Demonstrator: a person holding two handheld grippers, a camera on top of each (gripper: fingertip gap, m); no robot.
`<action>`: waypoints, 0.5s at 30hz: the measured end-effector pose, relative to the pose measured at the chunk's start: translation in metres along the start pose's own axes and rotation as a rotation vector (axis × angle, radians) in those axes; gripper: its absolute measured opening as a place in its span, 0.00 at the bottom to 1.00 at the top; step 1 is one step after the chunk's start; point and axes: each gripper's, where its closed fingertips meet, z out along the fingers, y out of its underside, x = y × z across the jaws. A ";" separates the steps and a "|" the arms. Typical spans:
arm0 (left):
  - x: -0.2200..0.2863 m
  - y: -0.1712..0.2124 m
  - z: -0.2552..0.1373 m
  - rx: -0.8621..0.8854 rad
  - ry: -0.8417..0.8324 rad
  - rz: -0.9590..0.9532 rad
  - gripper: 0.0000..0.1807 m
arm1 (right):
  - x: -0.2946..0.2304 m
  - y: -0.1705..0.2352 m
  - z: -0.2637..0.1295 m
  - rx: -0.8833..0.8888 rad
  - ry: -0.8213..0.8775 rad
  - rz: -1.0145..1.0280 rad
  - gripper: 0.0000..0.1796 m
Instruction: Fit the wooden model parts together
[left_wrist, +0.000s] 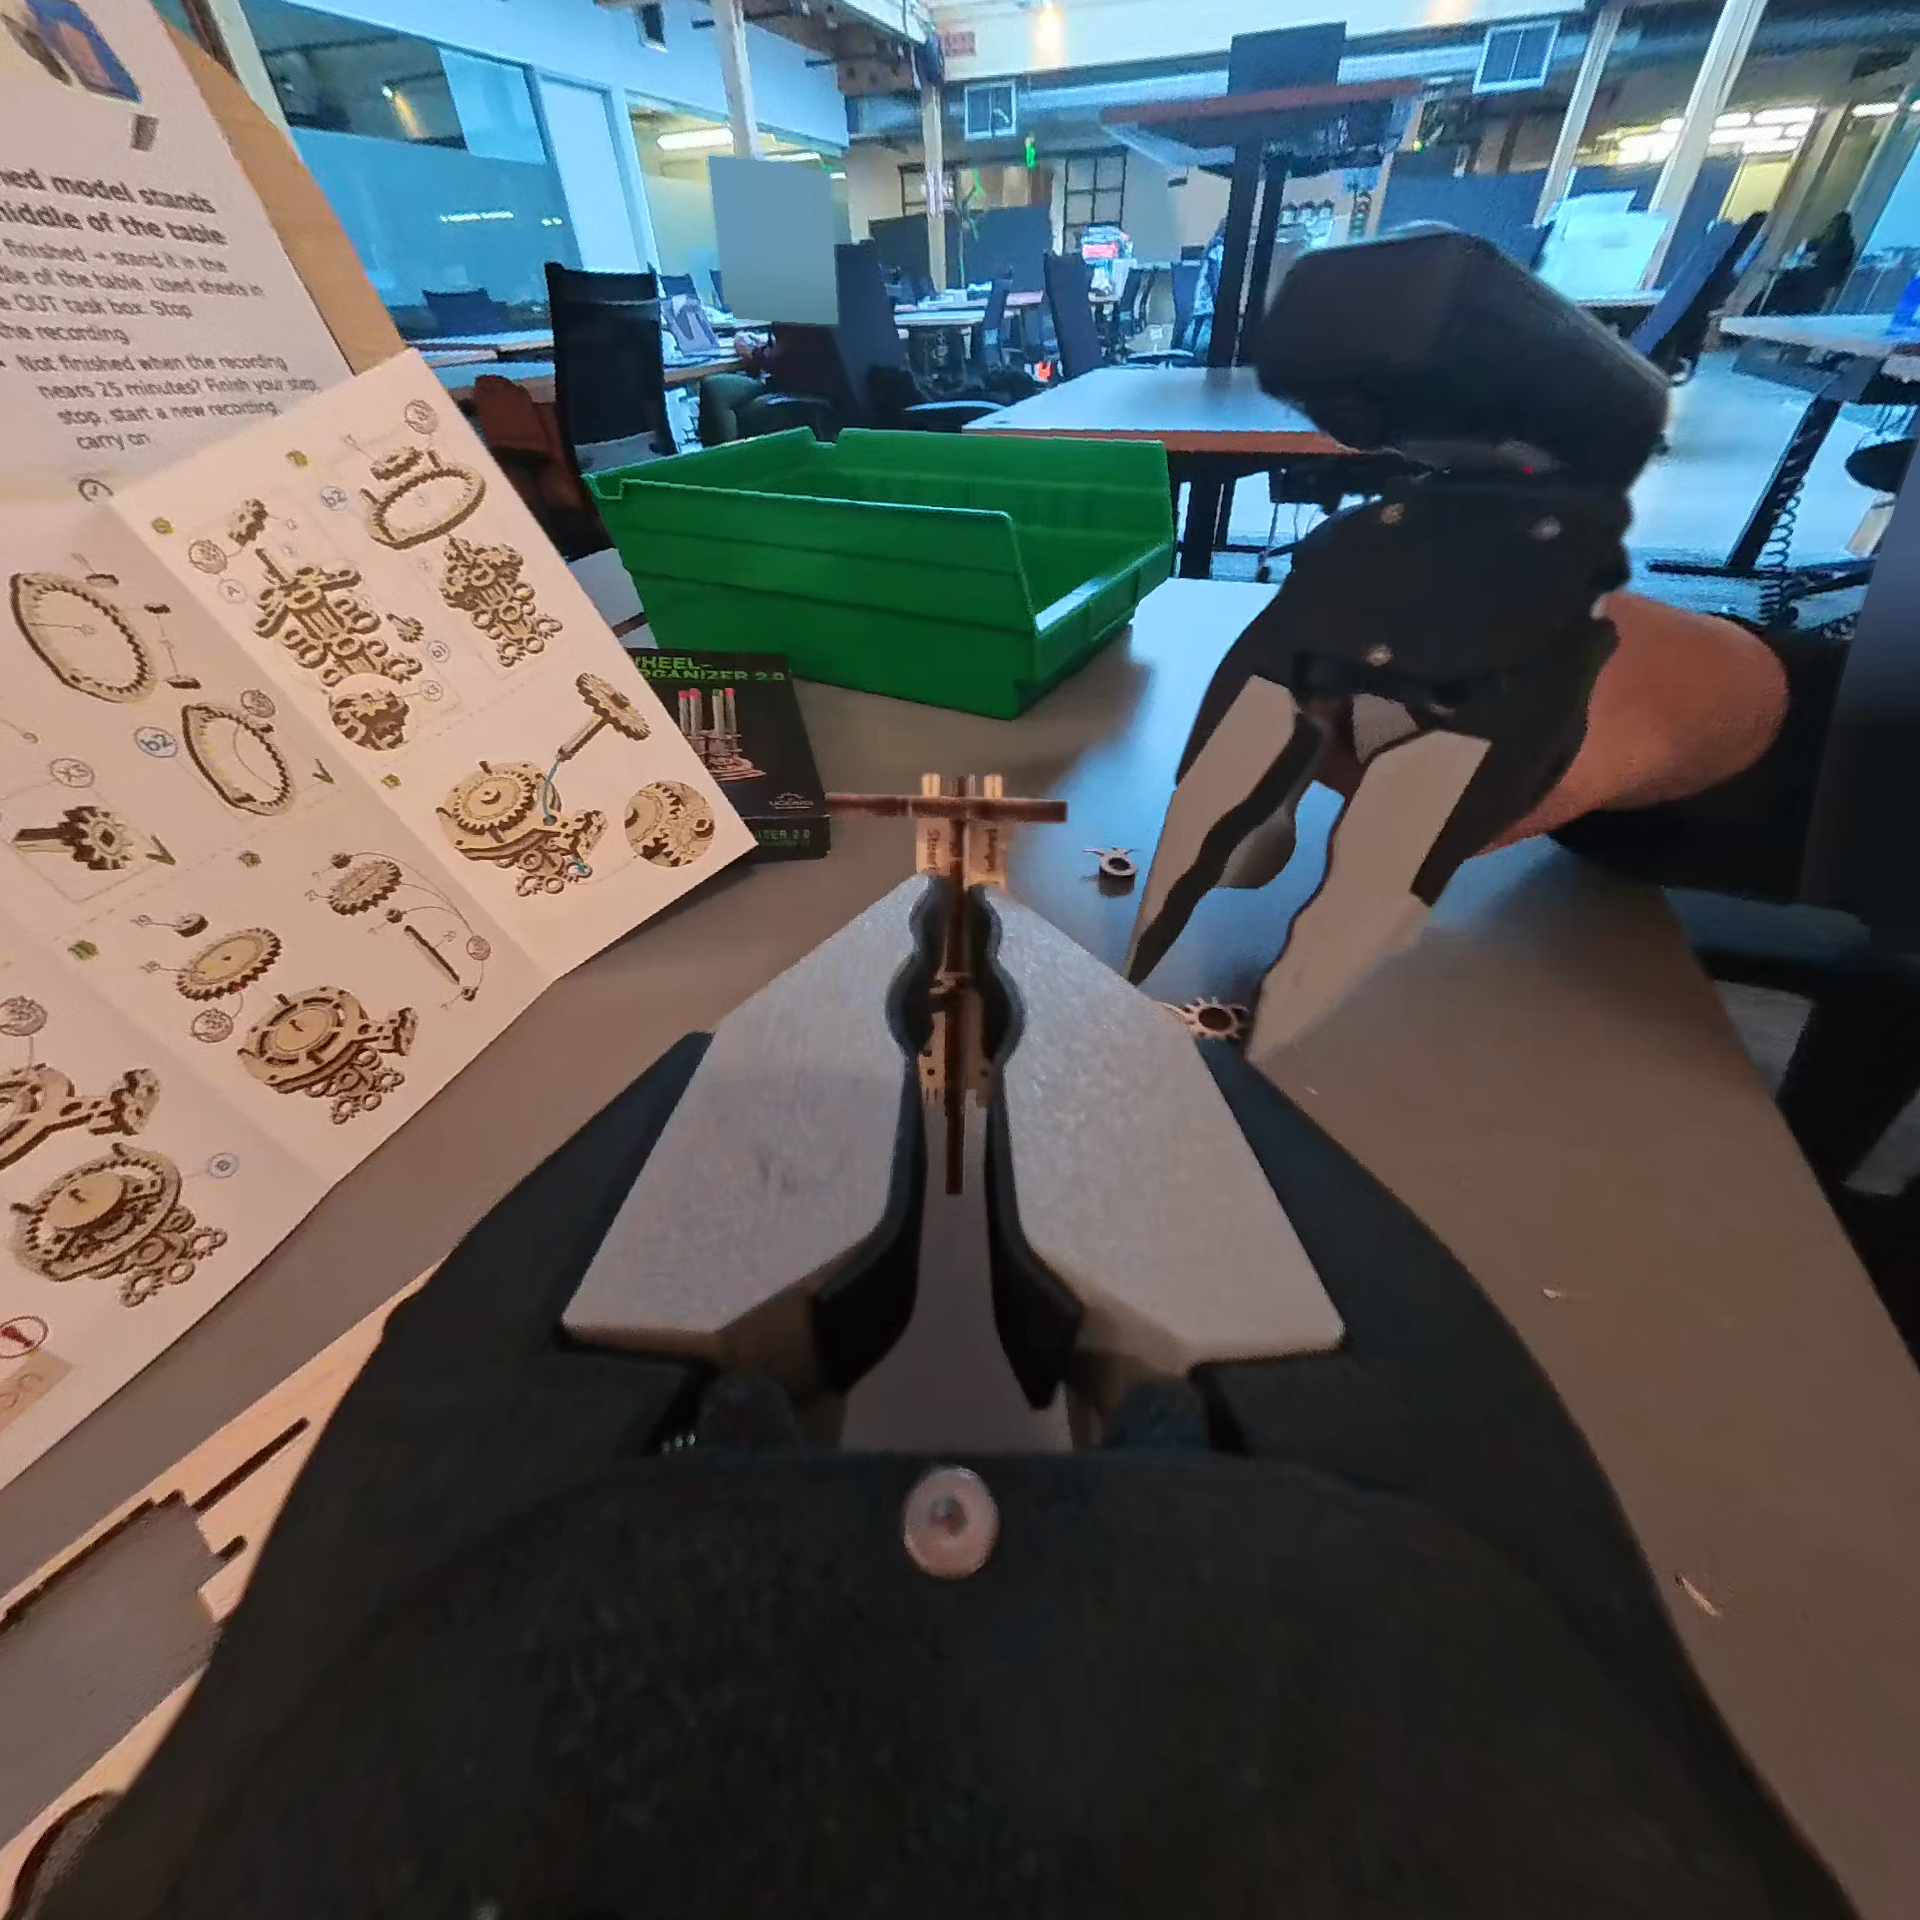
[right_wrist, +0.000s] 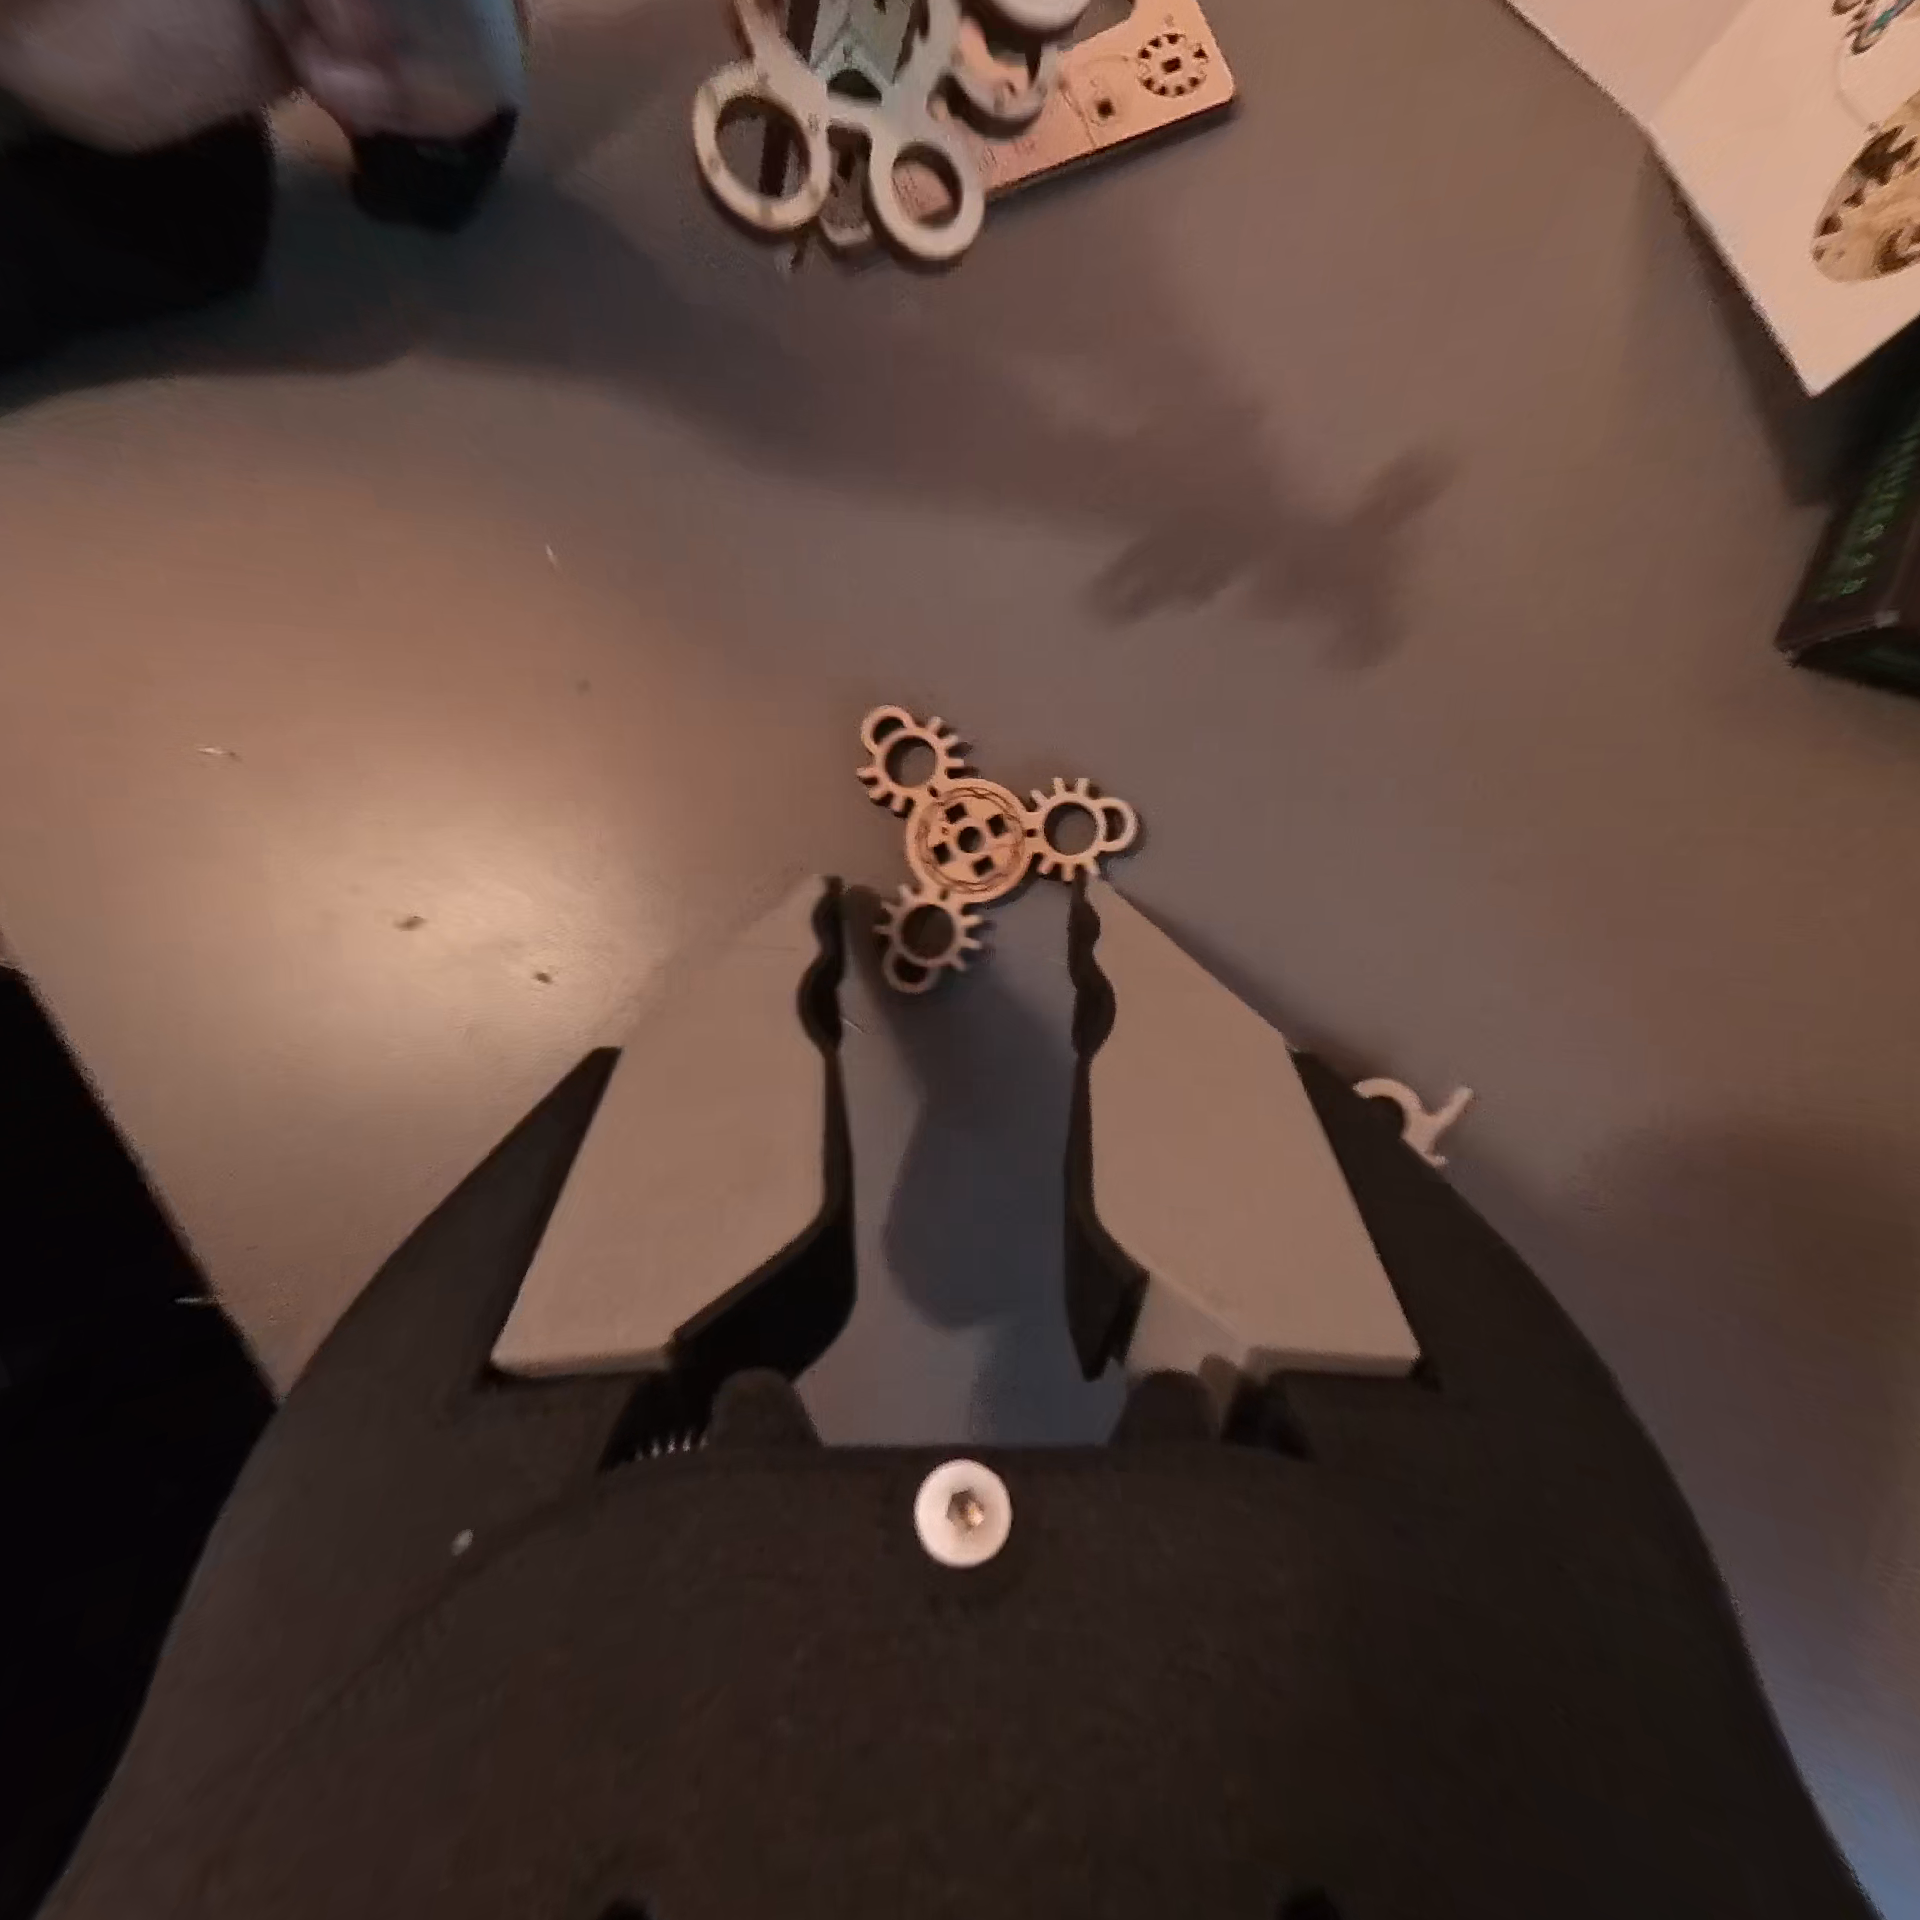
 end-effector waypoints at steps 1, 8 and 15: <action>-0.001 0.000 0.000 0.004 -0.004 -0.005 0.00 | 0.002 0.002 -0.001 -0.016 0.022 -0.058 0.17; 0.000 -0.002 -0.001 0.000 -0.002 -0.002 0.00 | 0.017 0.003 -0.020 -0.047 0.046 -0.146 0.13; 0.001 -0.004 -0.002 0.003 0.004 0.004 0.00 | 0.020 -0.009 -0.019 -0.078 -0.023 -0.233 0.09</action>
